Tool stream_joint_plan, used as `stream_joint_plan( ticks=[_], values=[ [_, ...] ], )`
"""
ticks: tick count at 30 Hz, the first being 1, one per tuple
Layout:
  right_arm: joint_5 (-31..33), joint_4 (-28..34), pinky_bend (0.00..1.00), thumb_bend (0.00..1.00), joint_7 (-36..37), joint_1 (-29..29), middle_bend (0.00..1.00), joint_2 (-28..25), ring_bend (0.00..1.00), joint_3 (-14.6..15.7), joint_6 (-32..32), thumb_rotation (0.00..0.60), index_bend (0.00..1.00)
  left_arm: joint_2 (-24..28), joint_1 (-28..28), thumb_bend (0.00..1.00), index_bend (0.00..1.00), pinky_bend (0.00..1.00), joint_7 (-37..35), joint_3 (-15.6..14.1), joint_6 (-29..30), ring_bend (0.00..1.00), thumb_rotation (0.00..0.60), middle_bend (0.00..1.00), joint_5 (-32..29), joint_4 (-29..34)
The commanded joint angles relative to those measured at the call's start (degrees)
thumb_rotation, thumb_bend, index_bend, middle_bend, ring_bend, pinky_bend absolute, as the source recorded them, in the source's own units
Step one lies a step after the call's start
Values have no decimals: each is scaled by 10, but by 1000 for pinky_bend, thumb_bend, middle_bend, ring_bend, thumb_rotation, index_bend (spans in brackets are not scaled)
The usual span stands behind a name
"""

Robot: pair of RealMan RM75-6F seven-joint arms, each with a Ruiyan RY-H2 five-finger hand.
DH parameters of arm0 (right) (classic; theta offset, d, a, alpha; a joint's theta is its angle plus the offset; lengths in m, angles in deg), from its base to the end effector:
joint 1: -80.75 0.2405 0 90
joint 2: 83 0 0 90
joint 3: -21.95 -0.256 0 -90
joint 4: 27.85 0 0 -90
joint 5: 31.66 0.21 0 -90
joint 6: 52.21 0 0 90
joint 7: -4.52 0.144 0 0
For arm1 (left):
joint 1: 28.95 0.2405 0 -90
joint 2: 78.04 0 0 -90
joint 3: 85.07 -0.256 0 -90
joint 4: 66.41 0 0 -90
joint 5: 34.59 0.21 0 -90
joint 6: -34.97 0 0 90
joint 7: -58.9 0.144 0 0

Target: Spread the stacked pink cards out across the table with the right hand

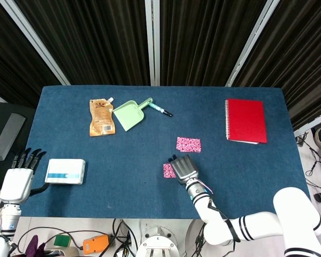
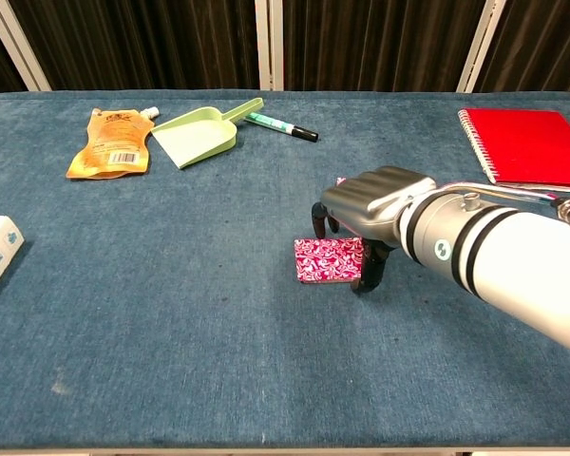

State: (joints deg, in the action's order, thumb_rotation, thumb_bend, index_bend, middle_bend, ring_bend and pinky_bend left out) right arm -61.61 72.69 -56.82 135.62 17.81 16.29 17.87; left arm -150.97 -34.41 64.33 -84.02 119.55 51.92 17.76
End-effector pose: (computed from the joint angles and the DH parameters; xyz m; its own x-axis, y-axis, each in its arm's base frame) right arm -0.0769 -0.2735 -0.0836 0.7008 -0.3746 0.6071 -0.7116 -0.4274 0.5576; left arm -0.3235 0.1787 0.1156 0.4735 0.0368 0.8800 0.8807 -0.0287 -0.4727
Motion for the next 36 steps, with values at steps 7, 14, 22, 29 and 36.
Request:
stream_joint_plan(
  ticks=[7, 14, 22, 29, 36],
  values=[
    [8, -6, 1000, 379, -9, 4, 364, 5, 762, 0, 5, 600, 406, -2, 1, 80, 137, 0, -3, 0, 1, 29, 600, 114, 1, -5],
    [-5, -10, 1000, 389, -3, 1, 407, 10, 766, 4, 11, 600, 448, -5, 1, 80, 137, 0, -2, -1, 1, 27, 600, 114, 1, -7],
    [-27, -13, 1000, 419, 2, -6, 448, 11, 772, 11, 16, 600, 491, -5, -1, 80, 137, 0, 0, 0, 0, 27, 600, 114, 3, -6],
    [-42, -12, 1000, 429, 7, -11, 467, 8, 774, 11, 19, 600, 517, -5, -1, 81, 137, 0, 0, 0, -1, 26, 600, 114, 2, -5],
    [-47, -9, 1000, 428, 10, -14, 476, 3, 776, 7, 15, 600, 528, -5, -3, 80, 137, 0, -1, 0, -3, 26, 600, 114, 1, -6]
  ],
)
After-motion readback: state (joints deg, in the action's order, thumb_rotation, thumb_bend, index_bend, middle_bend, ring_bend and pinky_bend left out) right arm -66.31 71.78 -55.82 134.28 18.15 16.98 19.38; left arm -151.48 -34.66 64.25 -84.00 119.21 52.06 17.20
